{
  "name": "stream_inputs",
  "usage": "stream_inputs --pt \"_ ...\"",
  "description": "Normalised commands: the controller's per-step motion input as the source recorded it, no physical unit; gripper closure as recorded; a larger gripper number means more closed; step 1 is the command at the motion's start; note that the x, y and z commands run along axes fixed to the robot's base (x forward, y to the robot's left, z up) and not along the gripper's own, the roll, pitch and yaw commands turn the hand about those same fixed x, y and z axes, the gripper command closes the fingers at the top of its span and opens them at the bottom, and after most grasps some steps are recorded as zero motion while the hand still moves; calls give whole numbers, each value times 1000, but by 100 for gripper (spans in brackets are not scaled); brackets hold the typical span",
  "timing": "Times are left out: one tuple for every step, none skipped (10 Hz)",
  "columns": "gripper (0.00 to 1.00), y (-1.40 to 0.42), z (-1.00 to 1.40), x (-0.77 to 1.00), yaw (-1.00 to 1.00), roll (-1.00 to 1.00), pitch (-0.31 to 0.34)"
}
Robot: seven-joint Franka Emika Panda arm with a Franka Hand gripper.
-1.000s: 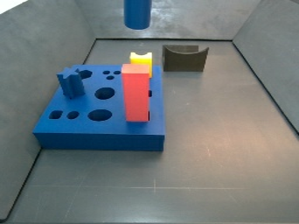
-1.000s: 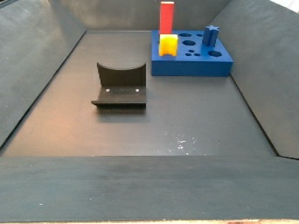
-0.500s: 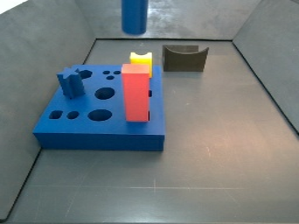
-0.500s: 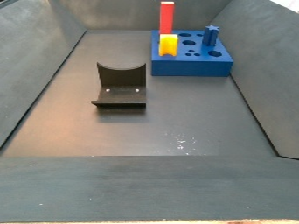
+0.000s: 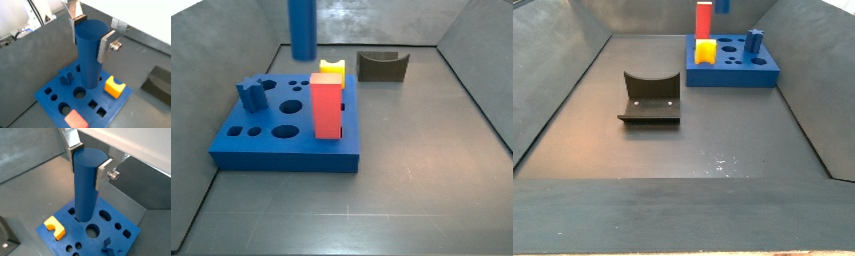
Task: Pick up the round object. Move up. Place the round object on the fixture. Regrasp the round object. Move to above the board. Insert the round object.
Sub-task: Insert the round object.
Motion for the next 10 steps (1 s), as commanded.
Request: stream_inputs --pt "100 0 -783 -97 0 -100 -6" --pt "100 0 -780 0 0 -119 -33" --pt "100 0 -714 0 0 -89 -61" --pt "100 -37 -540 -100 0 -89 -66" --pt "100 -40 -317 -240 0 -113 -73" --pt "100 -14 -229 -337 -11 -121 -96" --pt "100 -23 -180 -391 -6 -83 -113" --pt "100 -46 -183 -389 -6 -70 -114" --pt "100 -89 -220 -271 -9 -134 -124" --pt "100 -106 -226 -237 -14 -143 -134"
